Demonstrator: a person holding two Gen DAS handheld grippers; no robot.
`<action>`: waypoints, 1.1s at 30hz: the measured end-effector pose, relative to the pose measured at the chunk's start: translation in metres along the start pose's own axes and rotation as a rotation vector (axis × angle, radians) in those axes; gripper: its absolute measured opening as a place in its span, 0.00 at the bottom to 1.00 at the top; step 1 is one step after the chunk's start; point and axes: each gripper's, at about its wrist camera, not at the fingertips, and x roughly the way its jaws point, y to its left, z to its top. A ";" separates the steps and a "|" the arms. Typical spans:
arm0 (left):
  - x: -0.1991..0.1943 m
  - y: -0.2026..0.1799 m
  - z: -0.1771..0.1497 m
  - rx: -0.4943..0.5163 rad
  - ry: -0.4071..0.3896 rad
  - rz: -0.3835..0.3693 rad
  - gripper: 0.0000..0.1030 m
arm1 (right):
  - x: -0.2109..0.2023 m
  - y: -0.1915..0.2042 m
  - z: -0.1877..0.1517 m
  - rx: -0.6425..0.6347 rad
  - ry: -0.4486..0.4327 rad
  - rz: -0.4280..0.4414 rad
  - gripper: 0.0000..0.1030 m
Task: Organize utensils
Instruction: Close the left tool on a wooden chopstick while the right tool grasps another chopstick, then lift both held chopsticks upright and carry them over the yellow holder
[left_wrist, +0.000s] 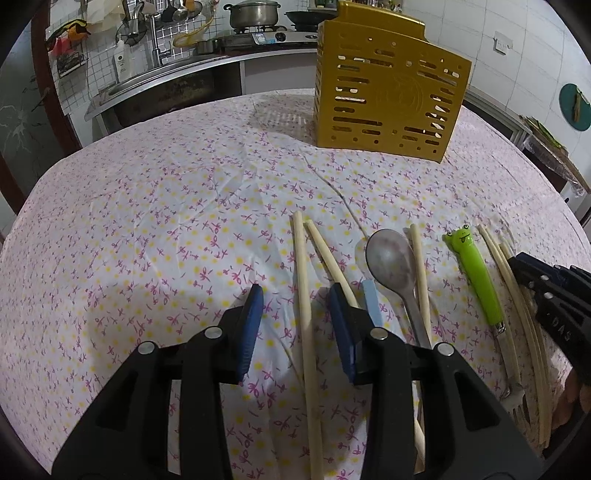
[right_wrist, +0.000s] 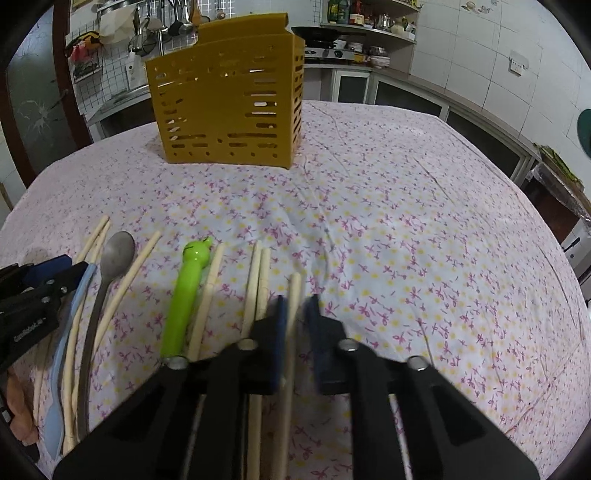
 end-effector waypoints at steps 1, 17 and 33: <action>0.000 -0.001 0.000 0.009 0.003 0.005 0.35 | -0.001 -0.001 0.000 0.004 0.002 0.007 0.07; 0.002 -0.007 0.006 0.027 0.012 0.011 0.07 | 0.001 -0.009 0.001 0.044 -0.013 0.053 0.07; -0.025 -0.006 0.002 0.016 -0.070 -0.001 0.04 | -0.028 -0.016 0.003 0.081 -0.130 0.076 0.06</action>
